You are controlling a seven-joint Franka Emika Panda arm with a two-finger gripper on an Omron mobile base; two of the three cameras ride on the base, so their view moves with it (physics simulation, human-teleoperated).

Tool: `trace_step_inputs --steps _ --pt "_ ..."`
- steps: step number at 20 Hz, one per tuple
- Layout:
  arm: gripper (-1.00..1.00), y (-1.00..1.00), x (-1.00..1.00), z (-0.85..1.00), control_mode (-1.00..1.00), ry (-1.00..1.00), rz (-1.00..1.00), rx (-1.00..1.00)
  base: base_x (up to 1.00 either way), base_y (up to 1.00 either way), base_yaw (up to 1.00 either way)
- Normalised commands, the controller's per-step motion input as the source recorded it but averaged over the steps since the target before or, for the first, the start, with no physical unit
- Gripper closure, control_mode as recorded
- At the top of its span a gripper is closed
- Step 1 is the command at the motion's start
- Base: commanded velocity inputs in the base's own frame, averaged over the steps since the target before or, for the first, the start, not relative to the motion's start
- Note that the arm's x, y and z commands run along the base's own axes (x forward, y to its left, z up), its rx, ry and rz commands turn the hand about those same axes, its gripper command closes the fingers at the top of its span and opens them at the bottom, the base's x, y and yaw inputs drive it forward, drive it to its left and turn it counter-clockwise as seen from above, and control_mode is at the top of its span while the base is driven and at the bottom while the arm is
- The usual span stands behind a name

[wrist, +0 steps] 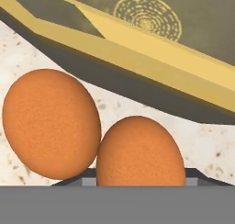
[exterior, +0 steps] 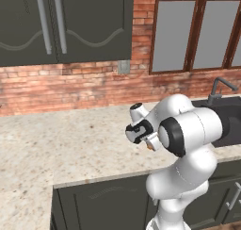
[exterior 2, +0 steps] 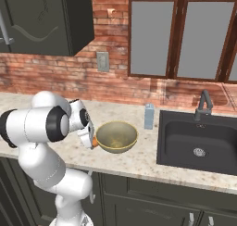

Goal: Gather the eggs and milk located in the vicinity of the sink area and place them right next to the bowl.

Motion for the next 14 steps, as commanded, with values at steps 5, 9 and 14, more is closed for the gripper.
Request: trace_step_inputs --steps 5,9,14 --pt "-1.00 0.00 0.00 0.00 -1.00 0.00 0.00 0.00 0.00 0.00 0.00" --pt "-1.00 0.00 0.00 0.00 -1.00 0.00 0.00 0.00 0.00 0.00 0.00" --pt "-1.00 0.00 -0.10 0.00 -1.00 0.00 0.00 0.00 0.00 0.00 0.00"
